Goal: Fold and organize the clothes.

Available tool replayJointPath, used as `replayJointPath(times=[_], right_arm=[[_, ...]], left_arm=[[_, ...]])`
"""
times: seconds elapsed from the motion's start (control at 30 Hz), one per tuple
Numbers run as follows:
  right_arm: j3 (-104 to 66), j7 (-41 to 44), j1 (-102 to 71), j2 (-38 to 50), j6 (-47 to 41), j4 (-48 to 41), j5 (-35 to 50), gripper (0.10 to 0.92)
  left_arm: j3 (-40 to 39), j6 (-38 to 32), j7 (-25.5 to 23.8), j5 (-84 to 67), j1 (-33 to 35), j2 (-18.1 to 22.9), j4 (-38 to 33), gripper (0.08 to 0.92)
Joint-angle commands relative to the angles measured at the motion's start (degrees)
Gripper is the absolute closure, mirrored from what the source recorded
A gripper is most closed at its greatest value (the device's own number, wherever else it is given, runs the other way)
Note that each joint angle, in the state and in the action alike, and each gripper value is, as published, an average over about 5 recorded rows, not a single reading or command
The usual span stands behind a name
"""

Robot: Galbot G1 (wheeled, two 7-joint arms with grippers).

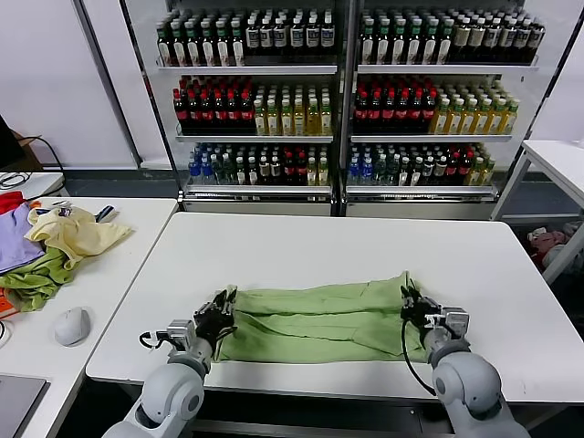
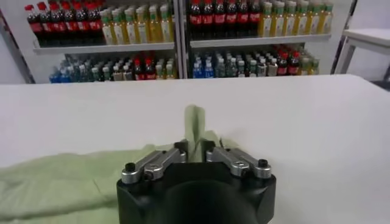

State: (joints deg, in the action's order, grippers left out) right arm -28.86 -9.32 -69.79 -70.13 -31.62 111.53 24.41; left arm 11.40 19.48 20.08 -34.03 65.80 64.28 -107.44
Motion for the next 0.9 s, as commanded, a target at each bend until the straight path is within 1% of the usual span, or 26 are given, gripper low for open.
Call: replayJointPath(times=[0.03, 0.27, 0.43, 0.5, 0.57, 0.63, 0.77, 0.9], right_arm=[[-1.4, -0.3, -5.1, -0.8, 0.6, 4.3, -4.1, 0.624], [-1.6, -0.4, -6.1, -1.3, 0.7, 4.9, -4.3, 0.407], [-1.7, -0.5, -6.4, -1.4, 0.7, 4.9, -4.3, 0.271], [-1.7, -0.5, -6.4, -1.5, 0.7, 4.9, -4.3, 0.228], [-1.7, -0.5, -6.5, -1.5, 0.7, 5.0, -4.3, 0.209], [-1.7, -0.5, -6.5, -1.6, 0.8, 4.9, -4.3, 0.205], [-1.6, -0.5, -6.6, -1.9, 0.9, 4.9, -4.4, 0.203], [-1.4, -0.5, -6.7, -2.2, 0.9, 4.9, -4.7, 0.203]], left_arm=[[-0.2, -0.7, 3.5, 10.1, 4.9, 3.7, -3.7, 0.571], [-1.8, 0.3, 8.0, 15.6, 6.5, 9.4, -0.9, 0.372], [-2.2, 0.9, 10.3, 18.3, 6.7, 11.1, 0.5, 0.232], [-2.2, 1.0, 10.9, 18.6, 6.7, 11.4, 0.7, 0.204], [-2.2, 1.2, 11.1, 18.5, 6.6, 11.5, 0.9, 0.206], [-2.1, 1.6, 11.3, 18.2, 6.3, 11.5, 1.2, 0.241], [-1.4, 2.8, 11.3, 15.7, 5.5, 11.5, 2.0, 0.342], [-0.5, 3.7, 10.6, 12.5, 4.9, 10.9, 2.5, 0.463]])
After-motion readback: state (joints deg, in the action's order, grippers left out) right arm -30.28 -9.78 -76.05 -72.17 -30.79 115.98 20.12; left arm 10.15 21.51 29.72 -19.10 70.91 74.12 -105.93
